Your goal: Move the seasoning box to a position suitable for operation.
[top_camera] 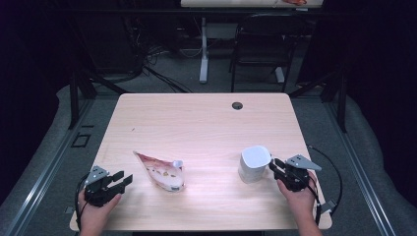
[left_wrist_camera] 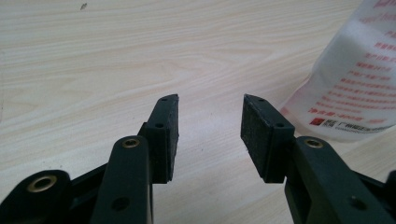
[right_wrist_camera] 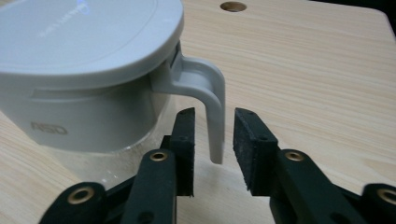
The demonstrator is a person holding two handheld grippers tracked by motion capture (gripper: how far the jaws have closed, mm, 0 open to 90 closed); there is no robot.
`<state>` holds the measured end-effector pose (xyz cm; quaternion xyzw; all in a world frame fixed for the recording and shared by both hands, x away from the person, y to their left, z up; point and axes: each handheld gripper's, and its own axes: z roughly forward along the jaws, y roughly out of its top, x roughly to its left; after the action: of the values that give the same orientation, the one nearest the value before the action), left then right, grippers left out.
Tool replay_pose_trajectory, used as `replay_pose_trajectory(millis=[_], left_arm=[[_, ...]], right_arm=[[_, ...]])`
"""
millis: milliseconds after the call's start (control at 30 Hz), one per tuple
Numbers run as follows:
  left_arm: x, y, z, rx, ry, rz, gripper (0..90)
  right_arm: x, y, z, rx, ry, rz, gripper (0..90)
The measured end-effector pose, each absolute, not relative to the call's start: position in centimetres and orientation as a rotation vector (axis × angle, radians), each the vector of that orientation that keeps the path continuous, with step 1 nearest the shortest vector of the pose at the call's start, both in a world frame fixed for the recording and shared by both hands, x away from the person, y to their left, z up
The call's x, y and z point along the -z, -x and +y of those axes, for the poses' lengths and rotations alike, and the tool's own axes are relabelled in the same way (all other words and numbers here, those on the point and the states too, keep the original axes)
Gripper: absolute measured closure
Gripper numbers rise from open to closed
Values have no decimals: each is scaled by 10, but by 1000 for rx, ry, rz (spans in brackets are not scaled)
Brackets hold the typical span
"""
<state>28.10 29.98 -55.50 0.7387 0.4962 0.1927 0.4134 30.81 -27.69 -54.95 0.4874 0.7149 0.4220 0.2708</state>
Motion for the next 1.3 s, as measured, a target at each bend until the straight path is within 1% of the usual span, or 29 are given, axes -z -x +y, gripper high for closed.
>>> replay_pose_trajectory(millis=[100,133,167,233,400,433,467,933,1300], left_arm=[[555,-279,302,-489,-1858,1253,580],[555,-278,302,-489,-1854,1254,585],[555,-278,303,-489,-1853,1256,585],[556,-278,304,-486,-1848,1262,593],[557,-278,304,-478,-1852,1260,601],[556,-278,304,-479,-1856,1257,605],[556,-278,303,-481,-1859,1254,610],[556,-278,302,-502,-1870,1246,627],[555,-279,303,-520,-1868,1245,624]], right_arm=[[549,-312,-273,-1104,-1289,1933,717],[549,-315,-270,-1084,-1276,1947,744],[549,-315,-270,-1084,-1276,1947,744],[549,-317,-266,-1051,-1259,1944,773],[549,-320,-266,-1047,-1265,1941,780],[549,-320,-266,-1041,-1266,1939,813],[548,-319,-267,-1029,-1271,1947,822],[543,-308,-261,-982,-1295,1985,833],[540,-290,-252,-961,-1318,1995,833]])
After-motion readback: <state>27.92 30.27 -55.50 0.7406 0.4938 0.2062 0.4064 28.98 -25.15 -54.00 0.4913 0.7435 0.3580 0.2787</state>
